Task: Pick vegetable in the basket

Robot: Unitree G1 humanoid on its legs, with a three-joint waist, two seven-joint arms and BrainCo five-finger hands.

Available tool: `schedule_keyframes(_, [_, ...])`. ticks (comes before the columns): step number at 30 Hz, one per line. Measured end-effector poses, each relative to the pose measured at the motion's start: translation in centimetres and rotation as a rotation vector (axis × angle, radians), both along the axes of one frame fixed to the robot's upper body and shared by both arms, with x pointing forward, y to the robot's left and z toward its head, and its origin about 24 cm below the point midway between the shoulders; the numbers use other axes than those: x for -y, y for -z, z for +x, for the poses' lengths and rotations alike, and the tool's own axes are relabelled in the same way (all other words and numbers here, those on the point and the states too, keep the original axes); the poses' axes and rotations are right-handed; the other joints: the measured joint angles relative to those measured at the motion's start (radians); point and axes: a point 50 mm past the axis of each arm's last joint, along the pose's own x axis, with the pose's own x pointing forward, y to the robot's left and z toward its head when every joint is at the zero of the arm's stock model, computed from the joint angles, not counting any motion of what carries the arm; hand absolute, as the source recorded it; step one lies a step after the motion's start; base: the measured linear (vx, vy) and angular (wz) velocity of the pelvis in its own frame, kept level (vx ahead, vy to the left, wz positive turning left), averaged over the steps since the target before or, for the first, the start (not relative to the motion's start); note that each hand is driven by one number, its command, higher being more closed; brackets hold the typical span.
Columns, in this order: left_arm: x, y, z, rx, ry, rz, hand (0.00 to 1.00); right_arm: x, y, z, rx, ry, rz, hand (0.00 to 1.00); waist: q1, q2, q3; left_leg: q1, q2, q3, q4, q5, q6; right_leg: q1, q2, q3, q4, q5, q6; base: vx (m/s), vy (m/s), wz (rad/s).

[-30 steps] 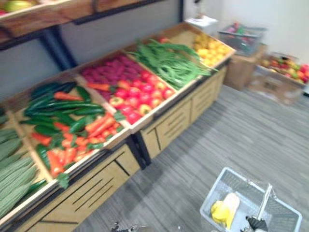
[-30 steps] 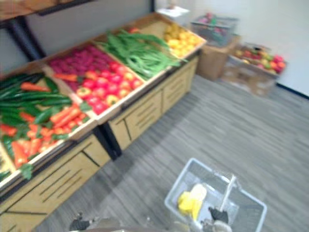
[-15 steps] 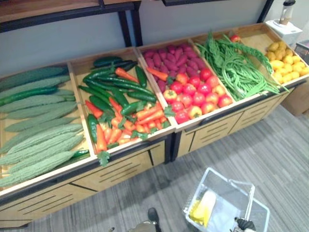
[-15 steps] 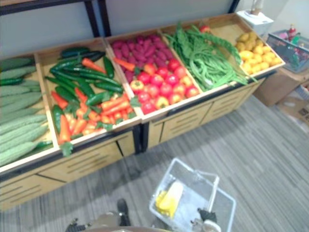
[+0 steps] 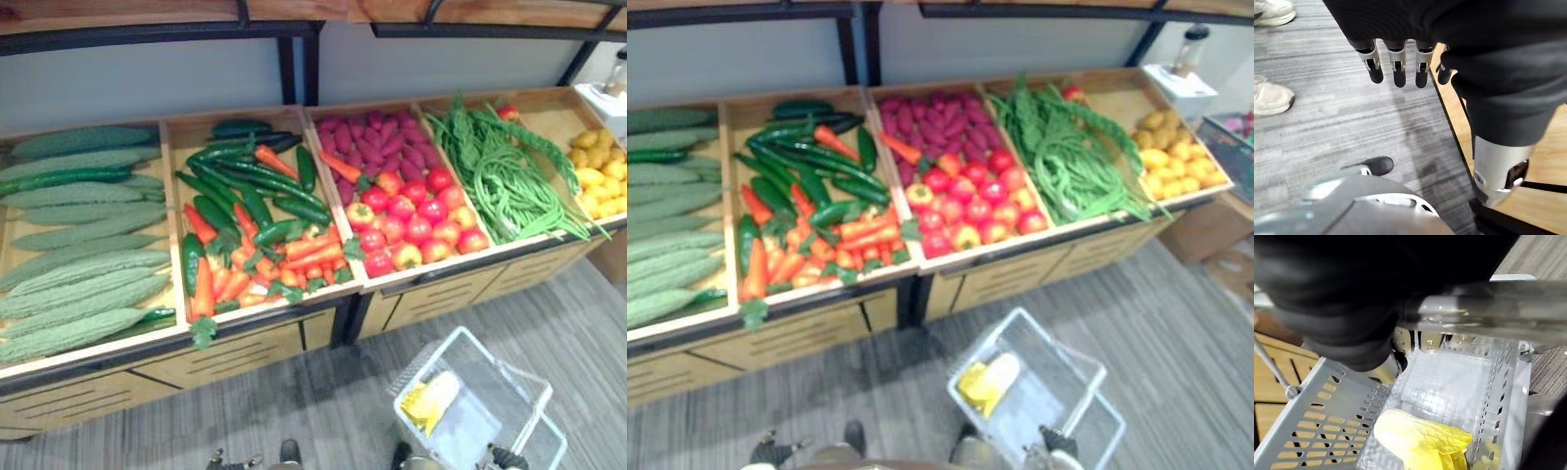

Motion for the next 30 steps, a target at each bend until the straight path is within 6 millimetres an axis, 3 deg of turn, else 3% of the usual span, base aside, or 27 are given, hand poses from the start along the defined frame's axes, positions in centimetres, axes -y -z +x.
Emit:
schedule_keyframes(2, [0.9,0.4,-1.0,-0.019,-0.064,-0.038,0.0,0.8,0.0,-0.9,-0.009,0.076,0.006,1.0,0.0,0.037,-0.003,0.021,0.032,-0.003,-0.046,0.036,-0.023,0.033,0.048,-0.025,-0.07,-0.009,-0.015,0.24,-0.228,0.03])
schedule_keyframes(4, [1.2,0.6,-1.6,-0.022,-0.118,-0.055,0.0,1.1,0.1,-1.6,-0.024,0.123,0.017,1.0,-0.007,0.051,-0.003,0.037,0.046,-0.006,-0.059,0.04,-0.03,0.066,0.068,-0.037,-0.102,-0.01,-0.018,0.14,-0.129,0.1])
schedule_keyframes(8, [1.0,0.7,-2.9,-0.009,-0.297,-0.081,0.0,1.3,0.3,-3.2,-0.053,0.193,0.03,1.0,-0.019,0.052,-0.017,0.055,0.047,-0.005,-0.064,0.04,-0.031,0.108,0.075,-0.056,-0.143,-0.013,-0.023,0.1,-0.032,0.11])
schedule_keyframes(13, [-0.2,0.5,-3.9,0.048,-0.579,-0.092,0.0,0.9,0.5,-4.2,-0.085,0.19,0.041,1.0,-0.022,0.023,-0.028,0.052,0.027,-0.006,-0.065,0.039,-0.03,0.121,0.064,-0.066,-0.163,-0.013,-0.023,0.02,0.014,0.05])
schedule_keyframes(16, [-1.2,0.1,-3.4,0.121,-0.798,-0.066,0.0,0.7,0.6,-4.5,-0.101,0.193,0.045,1.0,-0.024,0.026,-0.033,0.056,0.021,-0.009,-0.065,0.04,-0.03,0.133,0.059,-0.076,-0.169,-0.013,-0.023,-0.03,0.013,0.08])
schedule_keyframes(19, [-2.6,-1.3,-1.5,0.252,-0.862,0.009,0.0,0.8,0.6,-4.8,-0.116,0.182,0.031,1.0,-0.024,0.036,-0.044,0.055,0.021,-0.012,-0.065,0.04,-0.029,0.134,0.06,-0.08,-0.169,-0.013,-0.024,-0.06,0.0,0.06])
schedule_keyframes(22, [-5.1,-5.0,1.8,0.474,-0.858,0.183,0.0,1.2,0.4,-5.1,-0.137,0.129,-0.012,1.0,-0.024,0.052,-0.063,0.047,0.021,-0.02,-0.07,0.043,-0.025,0.132,0.06,-0.088,-0.169,-0.014,-0.026,-0.05,-0.005,0.08])
schedule_keyframes(24, [-6.7,-9.2,4.3,0.647,-0.763,0.382,0.0,1.5,0.2,-5.4,-0.141,0.085,-0.04,1.0,-0.022,0.058,-0.073,0.048,0.021,-0.028,-0.071,0.044,-0.024,0.137,0.06,-0.095,-0.168,-0.014,-0.026,-0.01,-0.003,0.09])
schedule_keyframes(25, [-7.0,-10.3,4.9,0.682,-0.734,0.441,0.0,1.5,0.2,-5.3,-0.138,0.075,-0.048,1.0,-0.022,0.06,-0.075,0.048,0.021,-0.028,-0.071,0.045,-0.024,0.138,0.06,-0.096,-0.168,-0.014,-0.026,0.0,-0.001,0.06])
schedule_keyframes(27, [-7.4,-14.6,7.1,0.845,-0.654,0.6,0.0,1.6,0.1,-5.5,-0.137,0.042,-0.067,1.0,-0.022,0.058,-0.089,0.046,0.021,-0.029,-0.069,0.045,-0.024,0.137,0.06,-0.094,-0.168,-0.014,-0.025,0.0,0.0,0.0])
schedule_keyframes(30, [-6.9,-19.1,8.7,1.015,-0.559,0.767,0.0,1.4,0.1,-5.6,-0.137,0.021,-0.072,1.0,-0.019,0.049,-0.097,0.048,0.023,-0.027,-0.065,0.046,-0.024,0.138,0.062,-0.087,-0.167,-0.013,-0.025,0.01,0.0,-0.01])
